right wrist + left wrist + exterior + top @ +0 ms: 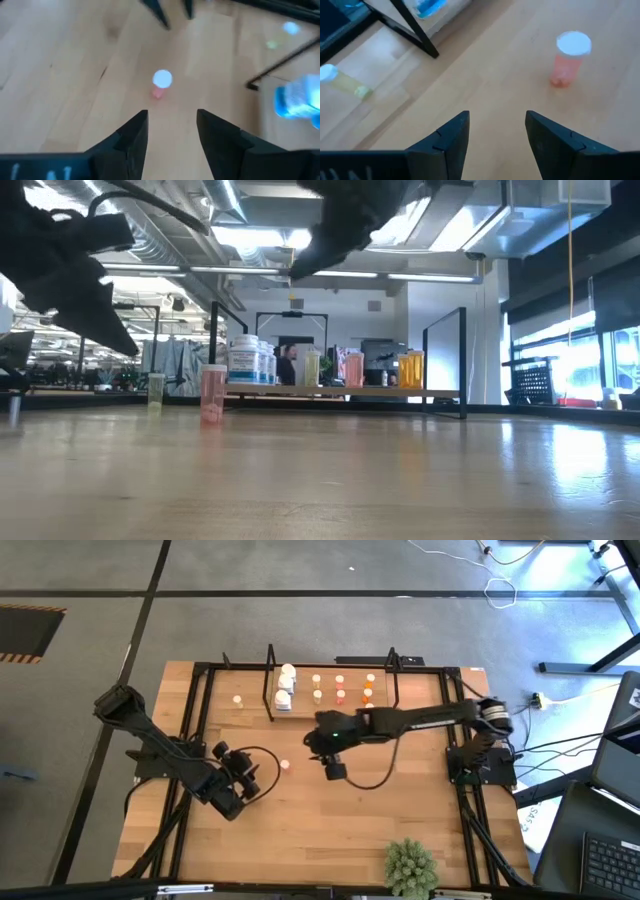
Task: Pick and place medicine bottles onto shelf by color
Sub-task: Put the red pill bottle on the shelf aligned with the other red pill bottles
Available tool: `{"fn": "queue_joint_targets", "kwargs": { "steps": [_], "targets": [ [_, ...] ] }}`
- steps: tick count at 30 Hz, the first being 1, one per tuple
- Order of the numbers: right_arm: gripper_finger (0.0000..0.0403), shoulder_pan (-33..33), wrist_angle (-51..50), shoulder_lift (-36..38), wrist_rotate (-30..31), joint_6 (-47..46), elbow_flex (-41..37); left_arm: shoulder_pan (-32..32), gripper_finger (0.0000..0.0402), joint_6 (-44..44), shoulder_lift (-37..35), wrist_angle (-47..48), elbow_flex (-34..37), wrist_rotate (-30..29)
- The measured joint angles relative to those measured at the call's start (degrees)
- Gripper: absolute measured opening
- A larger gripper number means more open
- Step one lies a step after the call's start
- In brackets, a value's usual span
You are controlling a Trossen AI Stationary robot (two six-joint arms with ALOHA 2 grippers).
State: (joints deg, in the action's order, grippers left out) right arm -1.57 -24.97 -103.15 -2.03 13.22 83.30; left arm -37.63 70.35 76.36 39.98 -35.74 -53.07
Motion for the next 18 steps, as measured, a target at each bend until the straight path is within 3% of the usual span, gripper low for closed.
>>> {"fn": "queue_joint_targets", "kwargs": {
  "steps": [10,18],
  "targets": [
    [0.0171,0.2,-3.8,-11.1,-1.8,6.6,10.8,0.1,0.0188,1.5,0.0,-6.6,6.2,-2.4],
    [0.0171,1.1,-1.5,-14.9,-2.6,6.9,12.9,0.1,0.0188,1.6,0.0,-7.2,6.2,-2.4]
  ]
}}
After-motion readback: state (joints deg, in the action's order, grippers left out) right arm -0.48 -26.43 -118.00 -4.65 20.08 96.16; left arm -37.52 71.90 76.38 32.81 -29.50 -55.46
